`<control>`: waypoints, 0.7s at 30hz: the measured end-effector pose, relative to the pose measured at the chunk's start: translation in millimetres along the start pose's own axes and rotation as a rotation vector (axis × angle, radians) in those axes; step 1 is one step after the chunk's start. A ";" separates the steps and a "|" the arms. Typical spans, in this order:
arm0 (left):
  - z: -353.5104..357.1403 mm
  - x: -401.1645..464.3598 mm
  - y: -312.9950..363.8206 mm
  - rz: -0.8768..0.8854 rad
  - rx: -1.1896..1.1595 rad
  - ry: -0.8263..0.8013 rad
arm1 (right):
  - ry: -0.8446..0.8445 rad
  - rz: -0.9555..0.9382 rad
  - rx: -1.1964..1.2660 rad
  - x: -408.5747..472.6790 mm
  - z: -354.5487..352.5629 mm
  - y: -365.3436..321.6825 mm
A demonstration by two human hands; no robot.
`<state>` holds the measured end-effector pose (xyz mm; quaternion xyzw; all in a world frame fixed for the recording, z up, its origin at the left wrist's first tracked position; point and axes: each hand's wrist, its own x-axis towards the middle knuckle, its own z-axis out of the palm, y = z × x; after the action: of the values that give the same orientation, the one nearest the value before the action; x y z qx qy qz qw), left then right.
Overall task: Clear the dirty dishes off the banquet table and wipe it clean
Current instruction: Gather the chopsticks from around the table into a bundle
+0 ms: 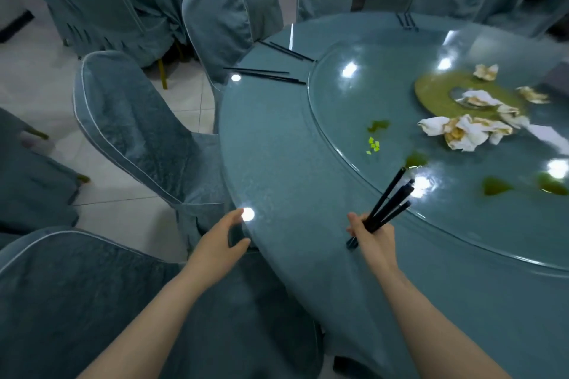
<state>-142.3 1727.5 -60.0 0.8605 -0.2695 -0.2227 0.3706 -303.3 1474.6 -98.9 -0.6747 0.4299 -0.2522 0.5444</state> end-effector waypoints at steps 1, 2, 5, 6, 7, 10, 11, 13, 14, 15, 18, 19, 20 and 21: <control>1.1 -6.2 -0.8 -0.005 0.007 0.006 | -0.017 -0.015 -0.015 -1.1 0.3 1.2; 2.2 -12.3 -1.8 -0.014 0.011 0.016 | -0.034 -0.026 -0.023 -0.9 0.6 1.1; 1.1 -35.0 -4.8 -0.074 -0.019 0.062 | -0.109 -0.058 -0.030 0.7 4.0 -5.5; -0.4 -42.7 -5.9 -0.089 -0.033 0.079 | -0.139 -0.088 -0.051 -0.2 6.3 -8.3; -2.2 -52.6 -7.0 -0.109 -0.050 0.101 | -0.178 -0.116 -0.080 -3.2 9.1 -10.4; -9.3 -84.5 -7.0 -0.154 -0.123 0.180 | -0.281 -0.152 -0.155 -14.5 21.6 -19.8; -13.6 -96.1 -6.6 -0.158 -0.143 0.213 | -0.320 -0.152 -0.175 -19.2 28.0 -25.3; -25.4 -118.8 -7.1 -0.152 -0.166 0.289 | -0.409 -0.164 -0.191 -31.2 44.5 -39.4; -32.9 -131.2 -8.0 -0.148 -0.169 0.333 | -0.455 -0.185 -0.194 -39.5 53.4 -47.5; -42.1 -146.1 -9.7 -0.150 -0.174 0.379 | -0.507 -0.204 -0.196 -50.3 63.5 -56.2; -70.2 -185.7 -14.3 -0.179 -0.203 0.480 | -0.637 -0.246 -0.215 -85.7 91.4 -83.7; -81.1 -201.3 -17.0 -0.190 -0.219 0.519 | -0.676 -0.277 -0.232 -101.3 101.7 -94.0; -93.4 -217.5 -20.4 -0.196 -0.239 0.558 | -0.714 -0.315 -0.242 -118.7 112.5 -104.7; -105.5 -232.6 -24.1 -0.199 -0.255 0.595 | -0.748 -0.352 -0.243 -135.5 123.6 -115.0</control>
<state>-249.4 1942.4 30.5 0.8564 -0.0343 -0.0289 0.5143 -236.4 1658.8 -6.8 -0.8419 0.1079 -0.0268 0.5281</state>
